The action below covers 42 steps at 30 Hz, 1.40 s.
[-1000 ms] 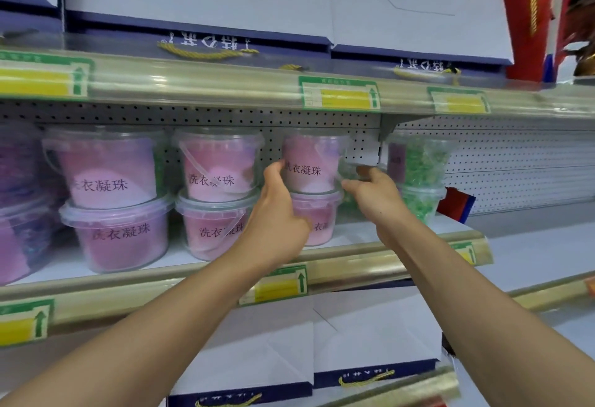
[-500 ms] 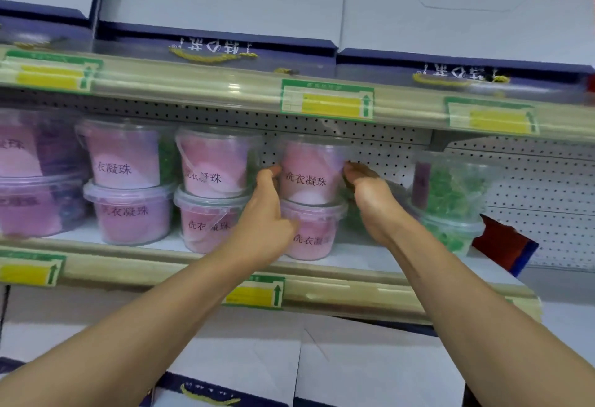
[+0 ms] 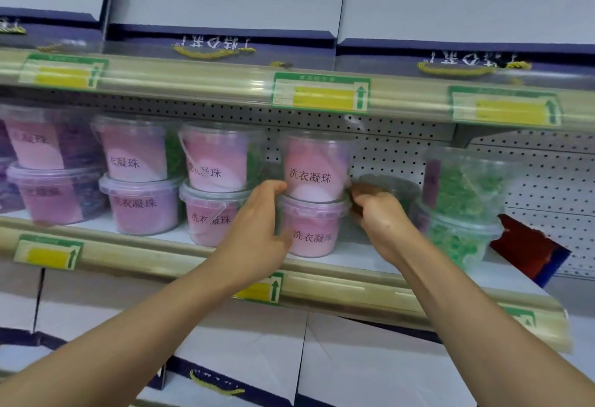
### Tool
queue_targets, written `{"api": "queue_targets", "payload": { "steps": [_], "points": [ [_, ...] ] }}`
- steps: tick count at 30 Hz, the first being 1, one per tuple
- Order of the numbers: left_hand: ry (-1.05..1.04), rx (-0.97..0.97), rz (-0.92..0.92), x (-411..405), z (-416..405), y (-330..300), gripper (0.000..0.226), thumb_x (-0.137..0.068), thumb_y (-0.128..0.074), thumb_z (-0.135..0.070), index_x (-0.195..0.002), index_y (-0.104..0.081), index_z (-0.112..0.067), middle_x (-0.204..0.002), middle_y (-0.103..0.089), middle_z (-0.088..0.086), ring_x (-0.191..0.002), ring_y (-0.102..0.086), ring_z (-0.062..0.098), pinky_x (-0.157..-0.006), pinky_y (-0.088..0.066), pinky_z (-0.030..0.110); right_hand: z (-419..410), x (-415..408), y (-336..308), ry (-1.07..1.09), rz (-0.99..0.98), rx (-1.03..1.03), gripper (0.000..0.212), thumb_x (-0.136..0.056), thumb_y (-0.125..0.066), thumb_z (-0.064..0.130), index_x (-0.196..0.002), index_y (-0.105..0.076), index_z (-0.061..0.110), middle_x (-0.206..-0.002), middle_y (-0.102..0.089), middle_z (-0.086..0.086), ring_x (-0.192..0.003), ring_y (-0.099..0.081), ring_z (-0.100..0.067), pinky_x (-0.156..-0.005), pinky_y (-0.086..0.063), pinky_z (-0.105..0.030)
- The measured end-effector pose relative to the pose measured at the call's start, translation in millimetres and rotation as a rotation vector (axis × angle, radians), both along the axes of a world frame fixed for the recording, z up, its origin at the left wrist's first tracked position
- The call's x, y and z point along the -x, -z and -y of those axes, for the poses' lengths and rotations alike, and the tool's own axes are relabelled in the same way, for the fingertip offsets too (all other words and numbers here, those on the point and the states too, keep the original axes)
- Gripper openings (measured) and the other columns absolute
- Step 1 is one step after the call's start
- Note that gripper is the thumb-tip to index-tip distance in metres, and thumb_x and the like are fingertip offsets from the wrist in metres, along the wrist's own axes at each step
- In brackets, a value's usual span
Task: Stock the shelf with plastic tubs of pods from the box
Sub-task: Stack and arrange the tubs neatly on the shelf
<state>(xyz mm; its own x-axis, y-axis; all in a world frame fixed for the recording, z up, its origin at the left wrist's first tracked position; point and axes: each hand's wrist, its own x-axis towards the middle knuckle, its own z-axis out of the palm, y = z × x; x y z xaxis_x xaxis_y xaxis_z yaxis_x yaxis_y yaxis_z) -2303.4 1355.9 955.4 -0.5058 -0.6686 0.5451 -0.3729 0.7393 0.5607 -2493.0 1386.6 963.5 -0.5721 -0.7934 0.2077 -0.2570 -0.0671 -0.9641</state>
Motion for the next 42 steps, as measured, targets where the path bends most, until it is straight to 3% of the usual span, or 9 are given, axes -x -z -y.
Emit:
{"api": "queue_targets", "payload": {
  "steps": [5,9,12,15,18,22,29,36,42],
  "points": [
    [-0.028,0.128,0.019,-10,3,5,0.055,-0.082,-0.056,-0.001,-0.131,-0.039,-0.019,-0.130,-0.039,-0.006,-0.108,-0.037,0.001,-0.082,-0.023,0.009,-11,-13,3,-0.093,-0.053,0.026,0.041,-0.094,-0.038,-0.001,-0.132,-0.051,0.009,-0.130,-0.056,-0.003,-0.122,-0.049,-0.019,-0.111,-0.032,-0.039],
    [-0.069,0.234,0.026,-12,2,9,0.055,-0.077,-0.058,0.000,-0.127,-0.044,-0.017,-0.130,-0.039,-0.005,-0.117,-0.043,0.011,-0.089,-0.033,0.017,-20,-19,2,-0.004,-0.179,-0.009,0.035,-0.095,-0.042,0.005,-0.127,-0.053,0.012,-0.124,-0.059,-0.002,-0.114,-0.053,-0.019,-0.101,-0.039,-0.032],
    [-0.093,0.296,-0.002,-8,2,7,0.045,-0.077,-0.064,-0.005,-0.119,-0.051,-0.016,-0.121,-0.042,-0.004,-0.109,-0.048,0.014,-0.087,-0.041,0.026,-28,-11,-2,0.353,-0.624,-0.130,0.040,-0.089,-0.049,0.005,-0.129,-0.049,0.011,-0.124,-0.053,-0.011,-0.105,-0.055,-0.028,-0.083,-0.041,-0.028],
    [-0.106,0.330,-0.020,-5,5,5,0.036,-0.077,-0.070,-0.010,-0.109,-0.054,-0.018,-0.109,-0.045,-0.006,-0.101,-0.048,0.013,-0.082,-0.045,0.032,-14,3,-9,0.450,-1.041,-0.421,0.055,-0.083,-0.053,0.000,-0.134,-0.038,0.007,-0.135,-0.036,-0.014,-0.120,-0.046,-0.031,-0.088,-0.044,-0.035],
    [-0.095,0.354,-0.015,-4,10,4,0.033,-0.076,-0.072,-0.011,-0.103,-0.055,-0.020,-0.103,-0.045,-0.009,-0.095,-0.047,0.012,-0.073,-0.041,0.027,10,15,-16,0.472,-1.202,-0.702,0.043,-0.091,-0.041,-0.001,-0.134,-0.038,0.000,-0.137,-0.035,-0.017,-0.129,-0.036,-0.032,-0.091,-0.045,-0.040],
    [-0.054,0.385,-0.030,-3,17,1,0.031,-0.072,-0.074,-0.008,-0.094,-0.055,-0.019,-0.095,-0.046,-0.009,-0.086,-0.048,0.012,-0.068,-0.043,0.029,18,26,-23,0.551,-1.430,-0.671,0.032,-0.093,-0.038,0.001,-0.121,-0.054,0.000,-0.123,-0.052,-0.017,-0.116,-0.049,-0.032,-0.089,-0.044,-0.039],
    [-0.040,0.398,-0.052,-4,18,3,0.029,-0.073,-0.073,-0.008,-0.094,-0.055,-0.017,-0.096,-0.048,-0.006,-0.085,-0.048,0.013,-0.068,-0.045,0.031,15,15,-42,0.379,-1.194,-0.469,0.028,-0.085,-0.047,-0.006,-0.106,-0.059,0.007,-0.102,-0.058,-0.015,-0.102,-0.058,-0.034,-0.072,-0.042,-0.033],
    [-0.044,0.385,-0.060,-3,17,4,0.028,-0.074,-0.073,-0.008,-0.093,-0.054,-0.017,-0.097,-0.047,-0.006,-0.086,-0.049,0.014,-0.070,-0.042,0.028,5,23,-40,0.493,-1.484,-0.877,0.032,-0.092,-0.039,0.004,-0.118,-0.058,0.011,-0.122,-0.057,-0.008,-0.116,-0.052,-0.028,-0.096,-0.034,-0.035],
    [-0.042,0.390,-0.056,-4,18,4,0.027,-0.076,-0.072,-0.008,-0.095,-0.055,-0.017,-0.098,-0.047,-0.007,-0.087,-0.048,0.012,-0.070,-0.042,0.027,18,20,-36,0.396,-1.528,-0.658,0.029,-0.087,-0.050,0.000,-0.113,-0.059,0.004,-0.113,-0.056,-0.013,-0.108,-0.054,-0.031,-0.088,-0.041,-0.036]
  ]
}}
